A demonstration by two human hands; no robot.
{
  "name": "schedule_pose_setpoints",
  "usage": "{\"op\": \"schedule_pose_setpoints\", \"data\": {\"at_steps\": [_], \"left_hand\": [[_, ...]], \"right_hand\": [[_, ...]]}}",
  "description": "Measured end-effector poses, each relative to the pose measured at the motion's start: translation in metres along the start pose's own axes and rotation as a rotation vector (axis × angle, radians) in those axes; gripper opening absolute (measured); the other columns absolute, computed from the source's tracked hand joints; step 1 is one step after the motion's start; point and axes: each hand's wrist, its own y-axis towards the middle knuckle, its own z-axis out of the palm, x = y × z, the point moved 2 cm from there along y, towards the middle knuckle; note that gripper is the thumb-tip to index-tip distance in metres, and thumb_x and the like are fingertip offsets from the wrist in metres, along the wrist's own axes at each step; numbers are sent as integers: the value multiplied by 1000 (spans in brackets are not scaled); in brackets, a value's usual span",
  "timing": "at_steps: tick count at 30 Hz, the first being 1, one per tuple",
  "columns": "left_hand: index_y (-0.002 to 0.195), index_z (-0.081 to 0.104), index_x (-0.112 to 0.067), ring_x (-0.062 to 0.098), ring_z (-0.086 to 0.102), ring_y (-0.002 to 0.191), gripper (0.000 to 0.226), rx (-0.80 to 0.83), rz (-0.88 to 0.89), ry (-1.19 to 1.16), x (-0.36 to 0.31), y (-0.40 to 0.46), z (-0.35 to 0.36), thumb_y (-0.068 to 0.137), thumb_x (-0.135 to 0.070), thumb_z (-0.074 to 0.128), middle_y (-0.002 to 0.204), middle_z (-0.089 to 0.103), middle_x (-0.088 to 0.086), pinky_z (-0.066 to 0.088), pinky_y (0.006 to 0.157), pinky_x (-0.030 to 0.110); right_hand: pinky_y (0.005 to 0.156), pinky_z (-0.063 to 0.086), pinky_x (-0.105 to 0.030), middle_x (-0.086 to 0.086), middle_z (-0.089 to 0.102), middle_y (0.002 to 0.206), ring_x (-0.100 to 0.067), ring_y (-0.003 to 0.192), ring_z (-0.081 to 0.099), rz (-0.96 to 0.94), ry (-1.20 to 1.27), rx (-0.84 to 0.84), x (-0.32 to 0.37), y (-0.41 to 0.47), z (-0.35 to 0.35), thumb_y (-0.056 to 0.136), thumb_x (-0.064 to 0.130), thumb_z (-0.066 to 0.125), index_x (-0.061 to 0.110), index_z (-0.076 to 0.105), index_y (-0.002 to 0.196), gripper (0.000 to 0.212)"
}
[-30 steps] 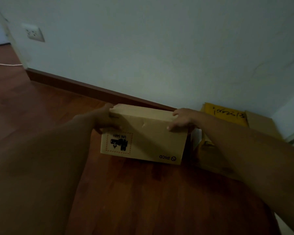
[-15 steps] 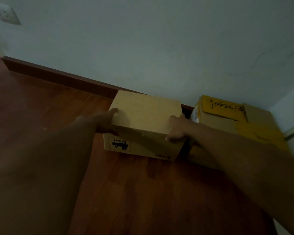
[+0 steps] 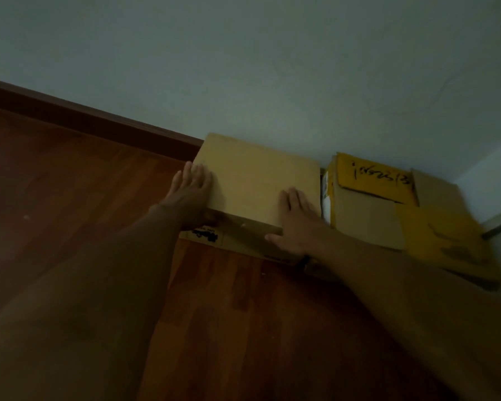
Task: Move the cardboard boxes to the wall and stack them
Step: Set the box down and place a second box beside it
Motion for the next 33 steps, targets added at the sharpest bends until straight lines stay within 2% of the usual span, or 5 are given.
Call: {"op": "schedule_pose_setpoints", "data": {"at_steps": [7,14,18,22,33], "left_hand": [[153,-17,-13,37,-12,149,123,-196,62,153,-2,26,16,76,-70,60,160,-16,23,2,120,48],[154,-15,-14,34,-17,149,128,-85,24,107,-8,22,5,72,-72,63,161,-19,20,0,121,51],[156,-4,-16,34,-10,150,118,-11,-13,-52,-16,13,-6,75,-53,74,163,-11,16,2,119,57],[149,27,-13,33,34,141,89,5,13,-226,-10,-21,-32,79,-36,77,157,30,11,29,114,51],[133,56,-10,29,59,115,52,-252,-400,-269,127,-193,-111,86,-27,72,133,59,12,44,94,35]], "right_hand": [[123,-2,-46,-17,-24,162,-32,150,-21,-5,24,-127,-18,19,12,83,70,56,2,-19,153,123],[122,-3,-44,-19,-23,162,-34,150,-20,-31,-42,-63,-20,19,3,83,67,59,1,-18,153,123],[121,12,-41,-21,4,163,-34,151,3,-40,-3,43,-21,13,-18,88,63,55,-1,7,154,104],[108,37,-43,-16,36,152,-33,135,39,-97,-11,49,7,-6,-31,98,51,46,6,32,147,68],[77,54,-42,-12,64,107,-28,90,63,-515,-60,-274,202,-36,-99,101,39,43,10,61,111,36]]}}
